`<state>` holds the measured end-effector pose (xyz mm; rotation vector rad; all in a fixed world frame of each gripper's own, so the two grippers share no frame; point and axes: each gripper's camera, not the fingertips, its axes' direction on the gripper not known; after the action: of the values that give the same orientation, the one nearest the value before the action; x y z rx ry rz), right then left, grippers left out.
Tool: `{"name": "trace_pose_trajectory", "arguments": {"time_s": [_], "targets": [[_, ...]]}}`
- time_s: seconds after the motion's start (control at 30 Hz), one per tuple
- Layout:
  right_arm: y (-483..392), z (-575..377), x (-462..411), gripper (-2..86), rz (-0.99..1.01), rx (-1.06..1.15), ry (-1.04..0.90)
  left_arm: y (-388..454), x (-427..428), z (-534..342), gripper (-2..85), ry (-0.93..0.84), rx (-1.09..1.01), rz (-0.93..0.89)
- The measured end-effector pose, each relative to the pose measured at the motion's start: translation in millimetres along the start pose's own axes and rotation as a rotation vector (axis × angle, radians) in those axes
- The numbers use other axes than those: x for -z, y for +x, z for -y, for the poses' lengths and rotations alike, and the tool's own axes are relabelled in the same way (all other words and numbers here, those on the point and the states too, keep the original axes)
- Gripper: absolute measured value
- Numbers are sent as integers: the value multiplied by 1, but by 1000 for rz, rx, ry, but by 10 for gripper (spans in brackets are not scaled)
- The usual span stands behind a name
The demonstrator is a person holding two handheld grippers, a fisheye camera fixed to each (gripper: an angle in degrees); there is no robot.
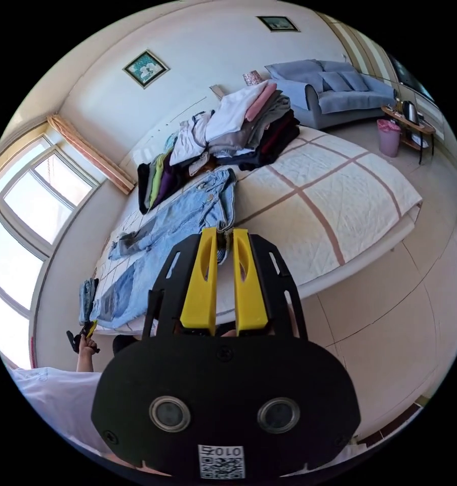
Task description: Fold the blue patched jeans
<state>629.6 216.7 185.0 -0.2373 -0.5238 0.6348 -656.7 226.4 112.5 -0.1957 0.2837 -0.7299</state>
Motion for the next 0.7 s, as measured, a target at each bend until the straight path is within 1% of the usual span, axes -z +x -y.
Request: {"name": "trace_pose_trajectory", "arguments": {"time_s": [0.03,0.1,0.13,0.17,0.2,0.23,0.3,0.37,0.43,0.5,0.57,0.6,0.63,0.67,0.7], "targets": [[12,0,-4,47,-14,-30,1,0,0,2,1,-14,-17,-10],[39,-2,-31,48,-50,-92,-71,-2,-7,3,0,-45,-34,-51],[61,-7,-56,49,-38,-171,-137,-4,-16,2,-1,-81,-41,-51],[79,-15,-71,50,21,-241,-147,-7,-20,1,-1,-96,-39,-42],[83,-20,-71,51,58,-271,-118,-14,-27,-2,-1,-113,-5,-36],[83,-25,-66,52,87,-295,-67,-22,-27,-5,0,-81,40,-91],[73,-26,-59,54,33,-256,-34,-27,-22,-5,1,-35,49,-147],[68,-24,-68,58,-19,-199,-78,-24,-23,0,4,-44,7,-125],[73,-26,-71,65,45,-193,-102,-28,-29,10,13,-107,19,-52],[70,-33,-58,71,52,-170,-49,-31,-24,15,26,-100,29,-21],[50,-42,-32,82,-100,-138,57,-29,-10,19,41,-65,28,32],[42,-44,-25,85,-135,-118,93,-20,0,24,51,-49,4,126],[18,-45,-16,88,-180,-29,166,-4,10,35,60,-19,-47,209],[-12,-41,-17,90,-210,91,202,5,14,44,64,0,-80,236],[-29,-38,-21,92,-211,161,206,27,16,66,73,37,-158,267]]}}
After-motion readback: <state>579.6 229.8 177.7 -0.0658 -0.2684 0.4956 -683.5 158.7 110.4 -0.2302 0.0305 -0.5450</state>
